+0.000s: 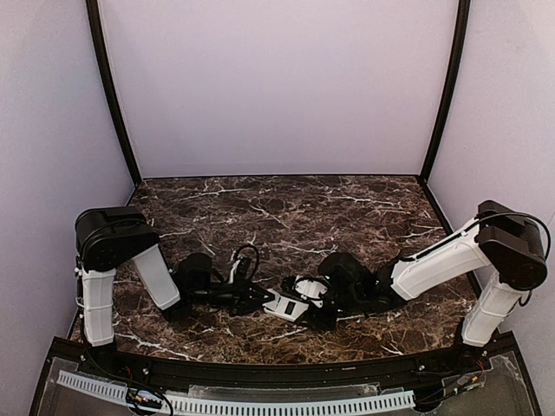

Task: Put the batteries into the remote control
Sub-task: Place the battery cover on the remote control without the battery cover.

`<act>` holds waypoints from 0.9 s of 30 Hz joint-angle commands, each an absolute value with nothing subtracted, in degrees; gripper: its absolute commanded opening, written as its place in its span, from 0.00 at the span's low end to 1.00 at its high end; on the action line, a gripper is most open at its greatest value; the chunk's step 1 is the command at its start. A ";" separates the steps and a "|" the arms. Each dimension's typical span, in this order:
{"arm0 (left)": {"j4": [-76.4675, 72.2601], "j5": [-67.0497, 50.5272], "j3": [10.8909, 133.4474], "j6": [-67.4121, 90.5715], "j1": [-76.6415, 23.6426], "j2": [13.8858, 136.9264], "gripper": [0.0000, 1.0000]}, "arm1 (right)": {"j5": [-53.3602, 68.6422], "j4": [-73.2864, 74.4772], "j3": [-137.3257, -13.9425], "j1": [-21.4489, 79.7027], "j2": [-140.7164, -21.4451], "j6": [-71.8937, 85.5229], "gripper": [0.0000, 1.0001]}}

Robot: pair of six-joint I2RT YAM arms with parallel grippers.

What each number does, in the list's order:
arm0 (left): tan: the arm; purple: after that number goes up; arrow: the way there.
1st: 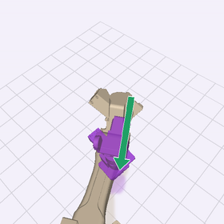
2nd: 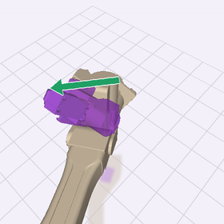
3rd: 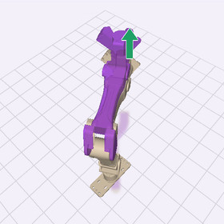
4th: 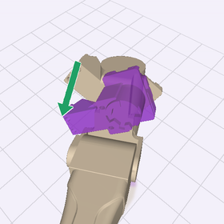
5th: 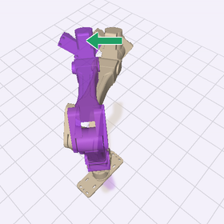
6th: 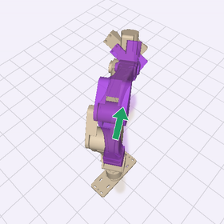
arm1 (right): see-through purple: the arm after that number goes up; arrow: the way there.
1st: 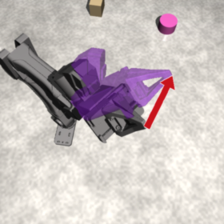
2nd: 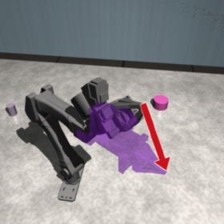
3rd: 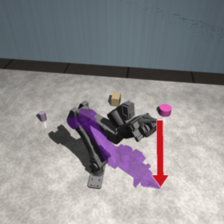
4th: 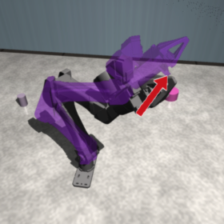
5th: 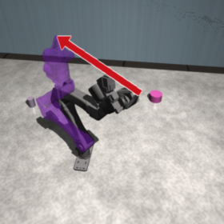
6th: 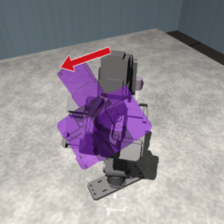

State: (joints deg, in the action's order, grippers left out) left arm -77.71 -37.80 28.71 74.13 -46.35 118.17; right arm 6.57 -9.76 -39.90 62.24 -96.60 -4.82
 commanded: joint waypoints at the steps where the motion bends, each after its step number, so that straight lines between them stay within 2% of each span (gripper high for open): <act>1: -83.33 -37.02 27.82 73.51 -46.83 118.73 0.24 | 5.98 -11.77 -40.09 62.89 -97.72 -4.13 0.18; 8: -75.23 -36.34 27.76 69.53 -46.85 115.44 0.28 | 5.85 -11.78 -39.90 62.93 -97.65 -4.21 0.18; 14: -62.09 -35.22 29.23 63.05 -46.85 110.44 0.30 | 5.91 -11.95 -39.64 62.89 -97.21 -4.44 0.17; 21: -47.00 -34.00 32.12 55.69 -46.91 107.04 0.28 | 6.15 -12.03 -39.49 62.93 -97.14 -4.59 0.17; 27: -42.84 -33.72 33.68 53.81 -46.93 107.00 0.26 | 6.49 -12.13 -39.29 62.90 -97.06 -4.57 0.16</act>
State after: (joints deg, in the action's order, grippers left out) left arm -51.20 -35.05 32.93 57.39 -46.68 107.90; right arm 6.57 -10.17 -39.86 62.26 -96.66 -4.82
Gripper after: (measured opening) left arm 0.267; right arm 0.545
